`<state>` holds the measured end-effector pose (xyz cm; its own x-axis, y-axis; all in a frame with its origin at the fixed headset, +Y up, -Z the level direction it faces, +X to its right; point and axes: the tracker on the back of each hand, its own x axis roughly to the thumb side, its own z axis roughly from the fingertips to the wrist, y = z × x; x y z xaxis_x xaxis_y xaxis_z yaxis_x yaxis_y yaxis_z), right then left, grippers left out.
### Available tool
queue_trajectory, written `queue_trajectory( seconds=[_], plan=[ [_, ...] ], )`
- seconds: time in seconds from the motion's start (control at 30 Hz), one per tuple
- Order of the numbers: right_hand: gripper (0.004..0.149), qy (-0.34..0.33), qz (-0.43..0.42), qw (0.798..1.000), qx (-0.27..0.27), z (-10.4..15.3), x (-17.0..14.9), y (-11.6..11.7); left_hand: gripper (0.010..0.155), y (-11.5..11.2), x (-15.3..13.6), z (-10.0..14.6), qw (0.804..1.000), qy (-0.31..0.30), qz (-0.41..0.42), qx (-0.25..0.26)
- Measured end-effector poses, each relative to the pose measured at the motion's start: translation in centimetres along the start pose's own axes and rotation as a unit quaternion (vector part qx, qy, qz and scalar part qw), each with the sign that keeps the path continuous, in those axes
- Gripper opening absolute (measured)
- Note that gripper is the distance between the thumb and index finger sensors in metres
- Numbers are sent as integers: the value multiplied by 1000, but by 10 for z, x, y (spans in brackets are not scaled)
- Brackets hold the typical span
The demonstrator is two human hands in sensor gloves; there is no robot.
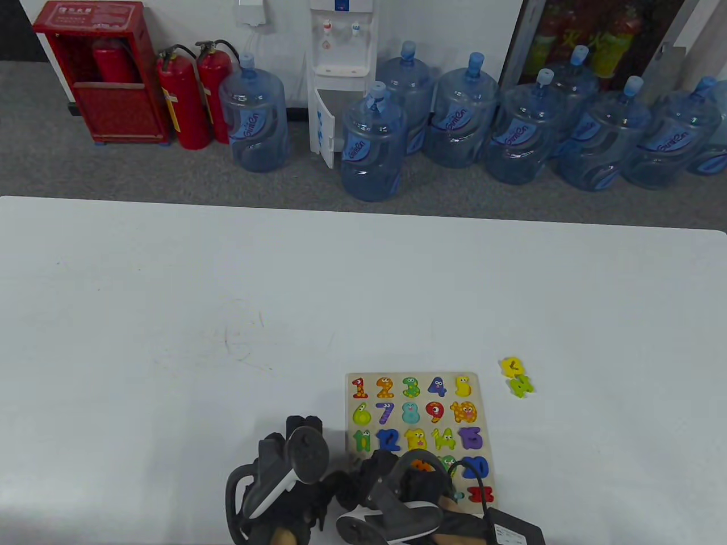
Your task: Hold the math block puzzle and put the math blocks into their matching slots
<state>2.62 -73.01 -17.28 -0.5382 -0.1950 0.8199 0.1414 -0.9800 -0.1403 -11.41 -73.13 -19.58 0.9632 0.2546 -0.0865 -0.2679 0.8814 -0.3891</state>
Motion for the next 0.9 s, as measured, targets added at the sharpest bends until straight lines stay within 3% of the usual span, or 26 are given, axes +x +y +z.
queue_trajectory(
  seconds=[0.9],
  plan=[
    [55,-29,-9,997,-71,7,7,-5,88,0,-1,0,1000,1,9,-7]
  ],
)
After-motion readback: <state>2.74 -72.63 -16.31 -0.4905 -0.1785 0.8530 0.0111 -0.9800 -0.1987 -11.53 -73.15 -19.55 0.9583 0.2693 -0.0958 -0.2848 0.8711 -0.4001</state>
